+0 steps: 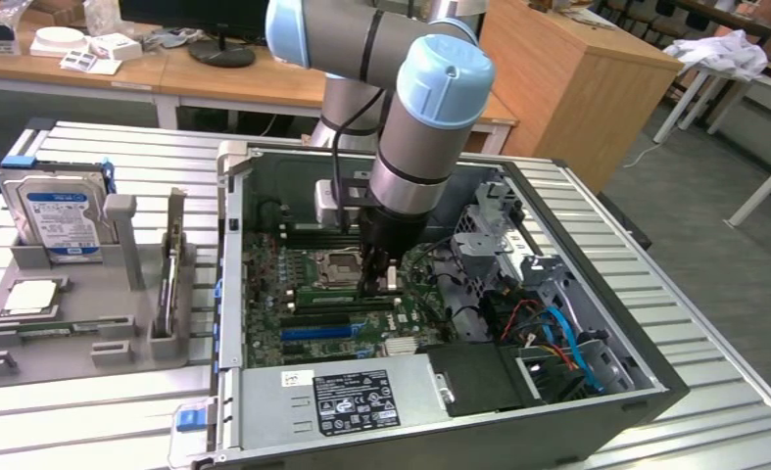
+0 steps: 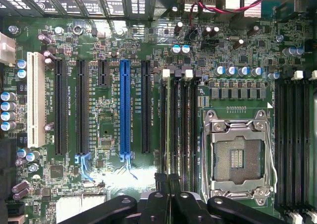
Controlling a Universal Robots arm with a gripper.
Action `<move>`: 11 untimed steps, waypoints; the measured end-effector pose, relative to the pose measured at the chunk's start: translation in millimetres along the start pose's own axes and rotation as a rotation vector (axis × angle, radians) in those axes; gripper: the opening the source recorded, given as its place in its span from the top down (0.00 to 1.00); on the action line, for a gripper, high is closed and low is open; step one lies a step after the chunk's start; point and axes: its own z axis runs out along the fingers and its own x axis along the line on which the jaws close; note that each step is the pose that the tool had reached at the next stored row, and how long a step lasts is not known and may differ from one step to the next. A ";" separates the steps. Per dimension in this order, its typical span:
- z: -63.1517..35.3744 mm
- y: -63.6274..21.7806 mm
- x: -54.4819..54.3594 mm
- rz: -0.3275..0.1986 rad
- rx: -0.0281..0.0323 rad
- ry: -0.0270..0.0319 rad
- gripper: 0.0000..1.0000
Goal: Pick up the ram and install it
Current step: 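Insert the ram into the slot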
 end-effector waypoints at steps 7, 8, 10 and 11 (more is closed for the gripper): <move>0.0 -0.5 0.0 0.000 0.0000 0.0000 0.88; 0.0 -0.5 0.0 0.000 0.0000 0.0000 0.88; 0.0 -0.5 0.0 -0.002 -0.0001 0.0000 0.88; 0.0 -0.5 0.0 -0.003 -0.0003 0.0000 0.88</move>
